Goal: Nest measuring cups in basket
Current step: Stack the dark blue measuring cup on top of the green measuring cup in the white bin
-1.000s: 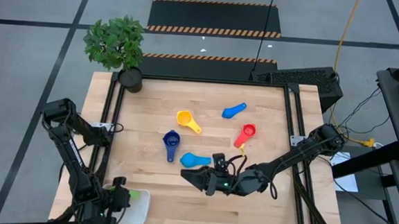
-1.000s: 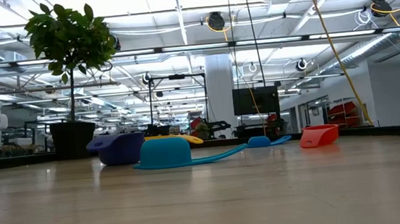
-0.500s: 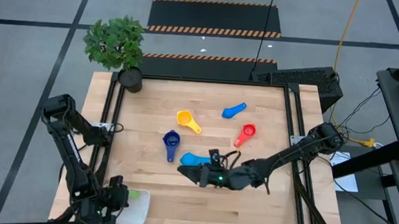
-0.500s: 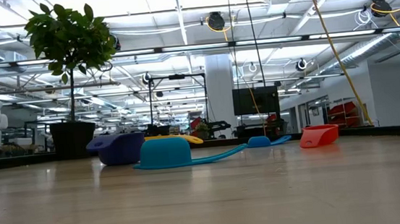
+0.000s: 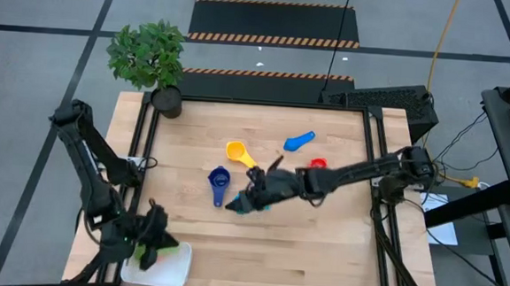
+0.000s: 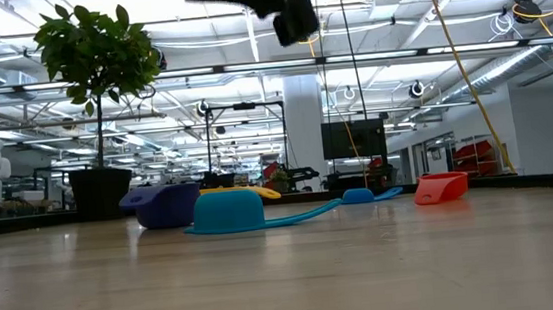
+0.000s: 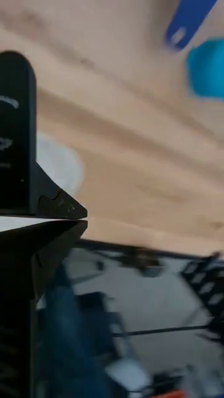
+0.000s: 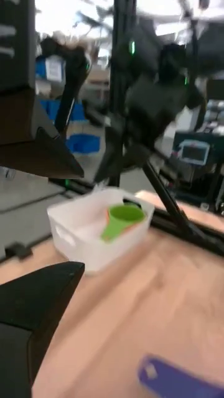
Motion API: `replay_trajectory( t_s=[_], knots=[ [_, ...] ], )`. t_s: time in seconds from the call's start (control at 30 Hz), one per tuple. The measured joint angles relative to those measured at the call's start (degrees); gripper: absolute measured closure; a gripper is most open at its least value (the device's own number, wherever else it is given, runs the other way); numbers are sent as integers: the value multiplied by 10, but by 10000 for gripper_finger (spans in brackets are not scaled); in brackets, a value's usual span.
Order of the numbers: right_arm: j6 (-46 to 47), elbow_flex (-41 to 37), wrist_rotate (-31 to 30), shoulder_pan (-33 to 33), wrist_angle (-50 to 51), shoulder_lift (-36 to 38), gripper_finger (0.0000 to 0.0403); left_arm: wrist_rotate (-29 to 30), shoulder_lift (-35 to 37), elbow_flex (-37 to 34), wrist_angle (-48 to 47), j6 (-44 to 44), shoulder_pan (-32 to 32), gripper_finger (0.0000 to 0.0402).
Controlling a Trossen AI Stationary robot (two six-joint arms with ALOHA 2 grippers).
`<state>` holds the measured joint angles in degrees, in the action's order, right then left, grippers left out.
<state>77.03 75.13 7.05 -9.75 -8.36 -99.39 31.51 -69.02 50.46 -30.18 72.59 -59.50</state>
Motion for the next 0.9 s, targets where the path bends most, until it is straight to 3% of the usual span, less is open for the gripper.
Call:
replay_trajectory(
  t_s=[0.13,0.33,0.57,0.7,0.9],
  knots=[
    [-28,0,19,40,9,0,181,20,24,0,0,14,41,383],
    [-3,0,-24,72,-22,0,179,21,52,0,-1,28,103,382],
    [-21,0,-34,79,-1,0,157,21,88,0,-17,-5,180,382],
    [36,0,-96,70,69,-3,144,21,115,0,-61,-24,223,382],
    [85,0,-70,61,60,-32,140,9,158,0,-124,-20,270,382]
  ],
)
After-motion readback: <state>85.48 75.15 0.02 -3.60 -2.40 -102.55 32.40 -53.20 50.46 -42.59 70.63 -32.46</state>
